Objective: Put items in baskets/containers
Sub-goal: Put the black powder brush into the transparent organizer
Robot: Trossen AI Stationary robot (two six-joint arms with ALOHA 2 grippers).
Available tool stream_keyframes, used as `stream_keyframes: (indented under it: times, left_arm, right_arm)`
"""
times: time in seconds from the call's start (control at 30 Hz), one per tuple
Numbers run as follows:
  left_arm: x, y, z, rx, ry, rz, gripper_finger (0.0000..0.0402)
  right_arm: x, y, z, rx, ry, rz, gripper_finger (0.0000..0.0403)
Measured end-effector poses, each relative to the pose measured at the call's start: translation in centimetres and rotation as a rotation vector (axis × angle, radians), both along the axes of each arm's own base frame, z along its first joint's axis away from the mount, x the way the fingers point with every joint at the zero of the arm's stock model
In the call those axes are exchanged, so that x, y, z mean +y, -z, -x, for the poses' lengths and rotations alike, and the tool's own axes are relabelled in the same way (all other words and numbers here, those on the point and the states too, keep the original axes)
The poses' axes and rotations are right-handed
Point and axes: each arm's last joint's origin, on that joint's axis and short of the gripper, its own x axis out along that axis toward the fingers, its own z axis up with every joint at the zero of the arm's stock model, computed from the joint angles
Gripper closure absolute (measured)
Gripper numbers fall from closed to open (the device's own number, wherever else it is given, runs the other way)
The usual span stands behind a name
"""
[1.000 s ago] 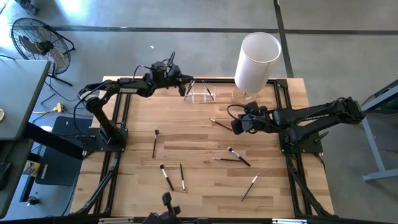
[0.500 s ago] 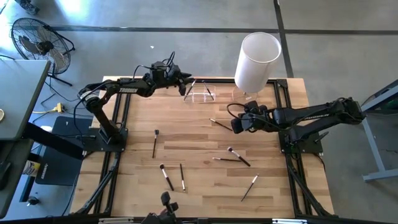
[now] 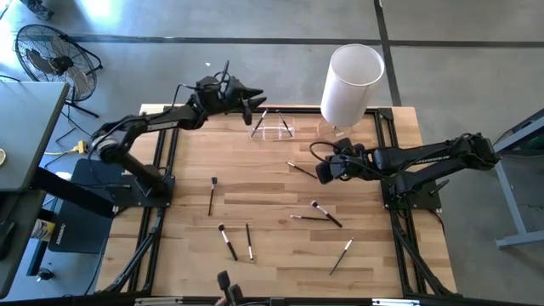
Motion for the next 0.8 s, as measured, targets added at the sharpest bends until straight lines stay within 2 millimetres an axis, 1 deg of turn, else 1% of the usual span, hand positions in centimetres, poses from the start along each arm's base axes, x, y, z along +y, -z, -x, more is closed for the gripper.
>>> stream_keyframes:
  times: [0.03, 0.13, 0.23, 0.27, 0.37, 0.47, 0.5, 0.53, 0.6, 0.7, 0.8]
  left_arm:
    - [-0.6, -0.7, -0.1, 0.008, -0.012, 0.005, 0.0248]
    - [-2.6, -1.4, -0.5, 0.108, -0.055, 0.065, 0.0254]
    - [-5.0, -2.1, -1.2, 0.183, -0.072, 0.096, 0.0277]
    - [-5.8, -2.4, -1.4, 0.188, -0.074, 0.104, 0.0288]
    - [-8.2, -2.3, -2.1, 0.225, -0.063, 0.165, 0.0331]
    - [-10.4, -2.2, -2.8, 0.237, -0.023, 0.201, 0.0383]
    - [-11.2, -2.2, -3.0, 0.24, -0.001, 0.213, 0.0392]
    - [-11.9, -2.1, -3.2, 0.248, 0.018, 0.234, 0.0394]
    - [-13.2, -1.8, -3.4, 0.265, 0.045, 0.298, 0.0387]
    - [-15.0, -1.1, -3.4, 0.31, 0.027, 0.406, 0.039]
    - [-16.8, -0.3, -3.2, 0.398, 0.016, 0.432, 0.0399]
  right_arm:
    - [0.0, 0.0, 0.0, 0.007, -0.018, -0.005, 0.0398]
    - [0.1, 0.1, 0.0, 0.031, -0.07, -0.011, 0.0395]
    - [0.3, 0.1, -0.1, 0.058, -0.136, -0.02, 0.0394]
    - [0.3, 0.1, -0.1, 0.066, -0.158, -0.022, 0.0395]
    - [0.5, 0.2, -0.1, 0.088, -0.225, -0.04, 0.0398]
    - [0.8, 0.3, -0.1, 0.111, -0.305, -0.068, 0.0401]
    - [1.0, 0.3, -0.1, 0.117, -0.33, -0.065, 0.0401]
    - [1.3, 0.3, 0.0, 0.124, -0.353, -0.056, 0.0401]
    - [1.8, 0.3, 0.0, 0.135, -0.395, -0.04, 0.04]
    - [2.4, 0.3, 0.0, 0.145, -0.449, -0.034, 0.0399]
    - [2.8, 0.3, 0.0, 0.142, -0.485, -0.054, 0.0399]
